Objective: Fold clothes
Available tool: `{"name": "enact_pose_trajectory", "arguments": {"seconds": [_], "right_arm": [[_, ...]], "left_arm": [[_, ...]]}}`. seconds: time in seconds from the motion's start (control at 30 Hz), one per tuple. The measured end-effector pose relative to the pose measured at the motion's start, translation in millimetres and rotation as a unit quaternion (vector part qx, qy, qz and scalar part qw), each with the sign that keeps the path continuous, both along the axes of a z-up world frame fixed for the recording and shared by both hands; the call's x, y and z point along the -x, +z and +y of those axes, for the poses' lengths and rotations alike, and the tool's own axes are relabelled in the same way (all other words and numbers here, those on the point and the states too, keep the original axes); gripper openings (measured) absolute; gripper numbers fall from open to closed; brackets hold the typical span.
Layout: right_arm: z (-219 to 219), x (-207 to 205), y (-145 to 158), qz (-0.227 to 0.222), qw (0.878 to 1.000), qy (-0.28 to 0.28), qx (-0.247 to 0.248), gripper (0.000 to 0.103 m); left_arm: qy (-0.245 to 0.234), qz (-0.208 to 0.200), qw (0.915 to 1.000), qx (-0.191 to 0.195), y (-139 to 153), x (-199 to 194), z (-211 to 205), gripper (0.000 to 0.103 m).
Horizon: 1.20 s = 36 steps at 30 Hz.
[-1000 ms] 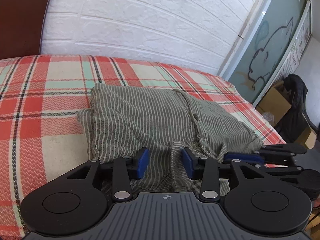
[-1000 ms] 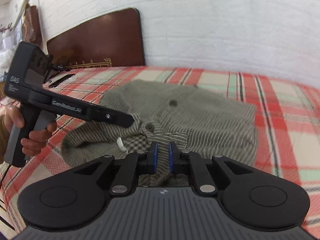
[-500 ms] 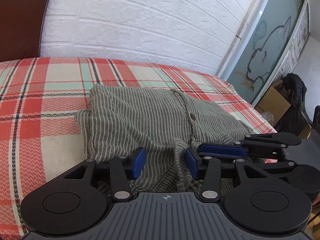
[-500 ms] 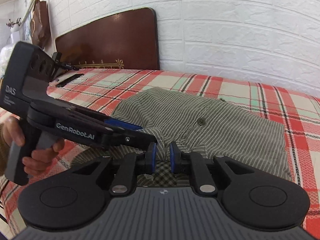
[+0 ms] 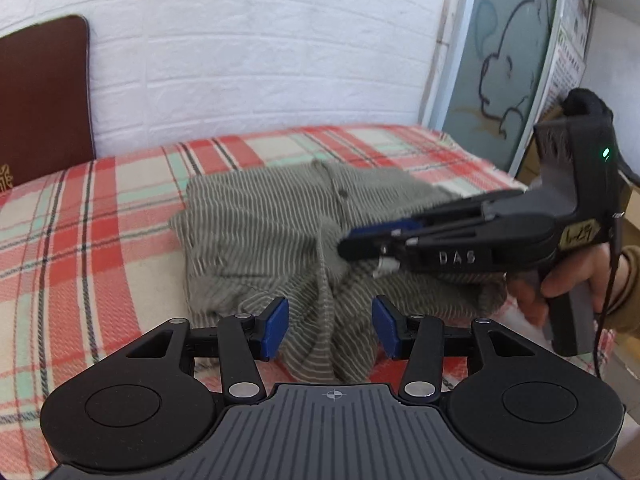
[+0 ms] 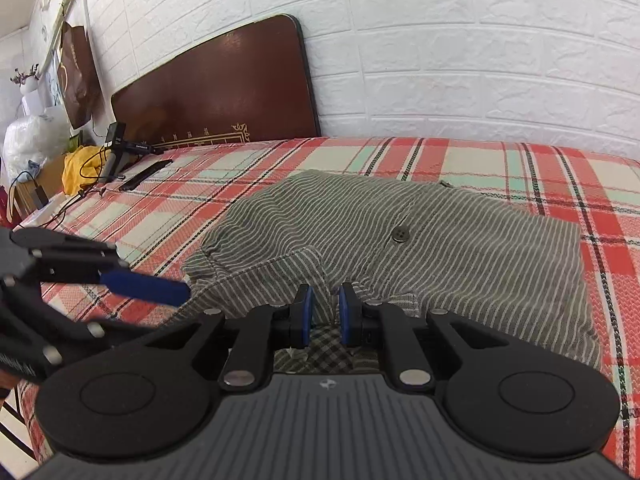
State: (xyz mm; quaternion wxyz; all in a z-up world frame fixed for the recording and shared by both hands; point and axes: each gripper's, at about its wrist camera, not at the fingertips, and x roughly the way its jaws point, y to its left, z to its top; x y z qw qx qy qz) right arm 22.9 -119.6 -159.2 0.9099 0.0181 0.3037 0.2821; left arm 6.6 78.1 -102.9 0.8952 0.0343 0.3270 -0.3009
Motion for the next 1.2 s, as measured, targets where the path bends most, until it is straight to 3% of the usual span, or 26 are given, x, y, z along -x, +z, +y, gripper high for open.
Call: {"name": "enact_pose_trajectory", "arguments": {"seconds": [0.03, 0.07, 0.1, 0.13, 0.2, 0.3, 0.37, 0.4, 0.53, 0.67, 0.73, 0.77, 0.8, 0.83, 0.9, 1.0, 1.03, 1.13, 1.2], "right_arm": [[0.1, 0.1, 0.4, -0.001, 1.000, 0.001, 0.001, 0.016], [-0.7, 0.8, 1.3, -0.002, 1.000, 0.003, 0.000, 0.016], [-2.0, 2.0, 2.6, -0.003, 1.000, 0.005, -0.002, 0.018], [-3.3, 3.1, 3.9, -0.005, 1.000, 0.007, -0.004, 0.020], [-5.8, 5.4, 6.5, -0.008, 1.000, 0.011, -0.008, 0.026], [-15.0, 16.8, 14.9, -0.024, 1.000, 0.011, -0.016, 0.030], [-22.9, 29.0, 20.8, -0.033, 0.999, 0.004, -0.018, 0.034], [-26.5, 36.6, 22.8, -0.038, 0.999, 0.000, -0.017, 0.036], [-32.9, 67.7, 22.7, -0.061, 0.998, -0.021, 0.013, 0.041], [-29.0, 79.7, 12.1, -0.069, 0.995, -0.034, 0.068, 0.041], [-29.4, 77.0, 7.5, -0.054, 0.996, -0.031, 0.067, 0.041], [-29.7, 73.8, 6.0, -0.043, 0.997, -0.027, 0.060, 0.034], [-32.7, 69.2, 5.7, -0.024, 0.999, -0.021, 0.040, 0.008], [-37.2, 64.3, 6.0, -0.002, 1.000, -0.015, 0.013, 0.003], [-56.5, 53.7, 6.7, 0.038, 0.997, -0.023, -0.070, 0.003], [-92.2, 44.2, 7.0, 0.064, 0.983, -0.069, -0.159, 0.003], [-100.5, 41.0, 5.0, 0.066, 0.981, -0.086, -0.162, 0.003], [-105.0, 31.5, -5.2, 0.079, 0.983, -0.102, -0.127, 0.003], [-93.0, 32.7, -7.6, 0.073, 0.988, -0.085, -0.102, 0.006]], "left_arm": [[0.002, 0.005, 1.0000, 0.000, -3.4, -1.9, -2.1, 0.045], [0.003, 0.012, 0.9999, -0.002, -6.9, -5.4, -4.5, 0.016], [0.005, 0.021, 0.9997, -0.007, -10.7, -11.0, -6.2, 0.005], [0.009, 0.033, 0.9994, 0.003, -13.6, -16.4, -3.6, 0.002], [0.018, 0.062, 0.9964, 0.054, -16.6, -26.5, 9.9, 0.002], [0.033, 0.100, 0.9855, 0.133, -20.0, -40.5, 32.9, 0.002], [0.042, 0.114, 0.9797, 0.160, -21.2, -45.4, 43.1, 0.002], [0.043, 0.118, 0.9781, 0.166, -21.8, -46.9, 45.9, 0.003], [0.035, 0.117, 0.9790, 0.163, -23.9, -46.3, 42.0, 0.025], [0.032, 0.109, 0.9813, 0.156, -24.7, -46.0, 36.3, 0.026], [0.033, 0.115, 0.9795, 0.162, -25.6, -47.9, 37.0, 0.026], [0.031, 0.120, 0.9778, 0.169, -26.2, -49.8, 38.4, 0.026], [0.029, 0.125, 0.9760, 0.176, -26.9, -51.7, 39.7, 0.026], [0.028, 0.131, 0.9741, 0.183, -27.5, -53.5, 41.1, 0.026], [0.025, 0.144, 0.9660, 0.213, -29.8, -58.9, 50.2, 0.015], [0.048, 0.153, 0.9556, 0.248, -35.8, -67.7, 69.2, 0.014], [0.056, 0.156, 0.9527, 0.254, -39.3, -70.8, 73.8, 0.006], [0.066, 0.171, 0.9469, 0.264, -50.0, -78.2, 74.5, 0.007], [0.067, 0.162, 0.9522, 0.250, -50.0, -78.1, 68.0, 0.016]]}}
